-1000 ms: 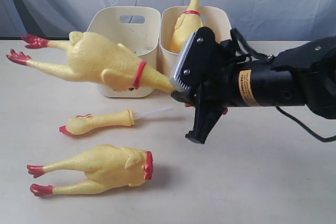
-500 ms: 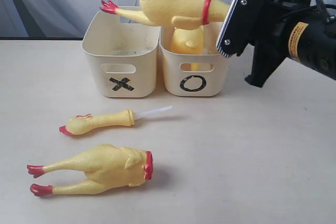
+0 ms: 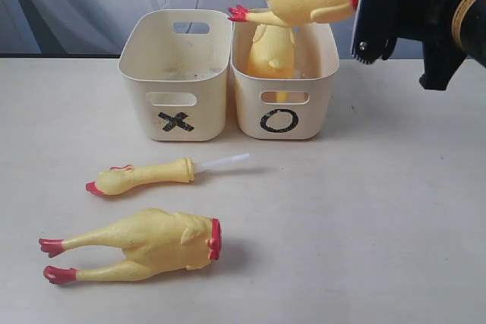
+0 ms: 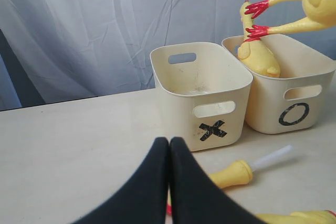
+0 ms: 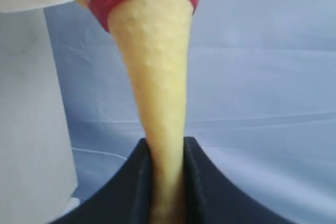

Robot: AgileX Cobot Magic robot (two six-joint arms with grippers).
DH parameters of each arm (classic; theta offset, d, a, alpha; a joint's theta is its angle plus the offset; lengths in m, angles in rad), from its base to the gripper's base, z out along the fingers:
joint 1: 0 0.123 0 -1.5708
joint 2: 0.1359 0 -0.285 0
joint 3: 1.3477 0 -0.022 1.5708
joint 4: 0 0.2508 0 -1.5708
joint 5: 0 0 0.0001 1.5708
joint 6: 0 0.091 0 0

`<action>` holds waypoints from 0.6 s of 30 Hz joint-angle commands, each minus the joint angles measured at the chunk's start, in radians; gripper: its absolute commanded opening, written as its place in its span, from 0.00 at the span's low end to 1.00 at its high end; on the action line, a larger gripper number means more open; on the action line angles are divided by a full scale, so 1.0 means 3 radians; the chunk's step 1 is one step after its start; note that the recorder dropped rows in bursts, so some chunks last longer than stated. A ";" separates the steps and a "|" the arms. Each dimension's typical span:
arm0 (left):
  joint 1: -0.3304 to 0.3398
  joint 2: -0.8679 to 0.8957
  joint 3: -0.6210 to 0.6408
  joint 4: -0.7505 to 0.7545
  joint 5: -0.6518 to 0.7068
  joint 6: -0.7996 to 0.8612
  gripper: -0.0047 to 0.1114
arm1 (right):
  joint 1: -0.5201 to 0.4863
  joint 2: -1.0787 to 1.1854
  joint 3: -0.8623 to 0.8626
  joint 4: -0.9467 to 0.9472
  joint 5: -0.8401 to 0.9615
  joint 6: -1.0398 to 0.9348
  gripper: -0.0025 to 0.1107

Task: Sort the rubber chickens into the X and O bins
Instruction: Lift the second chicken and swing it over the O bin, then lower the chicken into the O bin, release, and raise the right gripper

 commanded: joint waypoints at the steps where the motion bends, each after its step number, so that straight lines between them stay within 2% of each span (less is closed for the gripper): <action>1: -0.0011 -0.0009 -0.0024 -0.0009 -0.0026 0.0004 0.04 | -0.0017 -0.0050 -0.0192 -0.0012 0.0027 -0.0601 0.01; 5: -0.0011 -0.0009 -0.0024 -0.0009 -0.0026 0.0004 0.04 | -0.0017 -0.0050 -0.0323 -0.0012 0.0040 -0.0963 0.01; 11: -0.0011 -0.0009 -0.0024 -0.0009 -0.0026 0.0004 0.04 | -0.0052 0.0020 -0.0465 -0.0006 0.0055 -0.1977 0.01; 15: -0.0011 -0.0009 -0.0024 -0.0016 -0.0026 0.0004 0.04 | -0.0394 0.0092 -0.0481 -0.0022 -0.0361 -0.2120 0.01; 18: -0.0011 -0.0009 -0.0024 -0.0016 -0.0026 0.0004 0.04 | -0.0641 0.0112 -0.0563 -0.0007 -0.0996 -0.2136 0.01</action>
